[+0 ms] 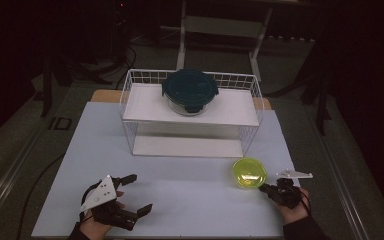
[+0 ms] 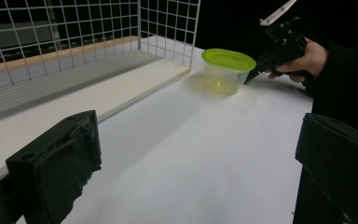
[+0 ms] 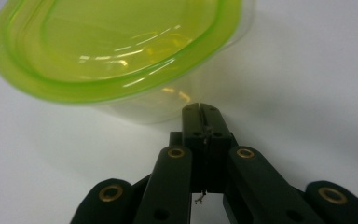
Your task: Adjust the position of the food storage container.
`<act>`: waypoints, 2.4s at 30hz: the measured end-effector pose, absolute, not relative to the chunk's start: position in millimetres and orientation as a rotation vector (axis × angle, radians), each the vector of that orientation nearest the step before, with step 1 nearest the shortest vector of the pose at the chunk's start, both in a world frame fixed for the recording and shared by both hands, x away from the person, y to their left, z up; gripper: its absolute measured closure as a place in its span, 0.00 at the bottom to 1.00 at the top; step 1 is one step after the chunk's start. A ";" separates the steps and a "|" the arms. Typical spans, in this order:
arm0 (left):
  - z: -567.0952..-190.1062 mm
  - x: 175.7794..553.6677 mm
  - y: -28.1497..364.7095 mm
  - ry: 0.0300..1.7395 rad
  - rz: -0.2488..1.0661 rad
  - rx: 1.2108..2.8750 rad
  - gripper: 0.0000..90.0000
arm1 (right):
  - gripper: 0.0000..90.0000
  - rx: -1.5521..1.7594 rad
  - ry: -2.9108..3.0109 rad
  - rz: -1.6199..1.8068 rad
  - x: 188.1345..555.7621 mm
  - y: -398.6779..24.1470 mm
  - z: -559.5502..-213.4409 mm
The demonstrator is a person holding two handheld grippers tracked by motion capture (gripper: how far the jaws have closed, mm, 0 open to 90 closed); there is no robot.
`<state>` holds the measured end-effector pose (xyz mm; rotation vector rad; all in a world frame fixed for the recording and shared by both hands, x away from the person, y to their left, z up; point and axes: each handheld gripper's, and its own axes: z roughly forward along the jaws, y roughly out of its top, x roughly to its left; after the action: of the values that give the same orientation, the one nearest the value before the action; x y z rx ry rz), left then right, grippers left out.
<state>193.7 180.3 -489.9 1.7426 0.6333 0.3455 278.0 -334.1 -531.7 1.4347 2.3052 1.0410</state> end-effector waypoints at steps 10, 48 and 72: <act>-490.3 194.6 181.0 0.640 0.332 1.738 0.00 | 1.00 1.437 2.301 1.018 289.7 -331.1 -529.3; -490.2 195.1 181.3 0.644 0.320 1.737 0.00 | 1.00 1.316 2.425 1.019 297.1 -282.7 -529.6; -490.7 194.8 181.4 0.640 0.309 1.745 0.00 | 1.00 1.273 2.442 1.038 325.7 -253.7 -531.4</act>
<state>194.8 181.4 -490.7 1.7455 0.6399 0.3086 325.7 -253.7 -531.4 1.2727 2.4424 1.0378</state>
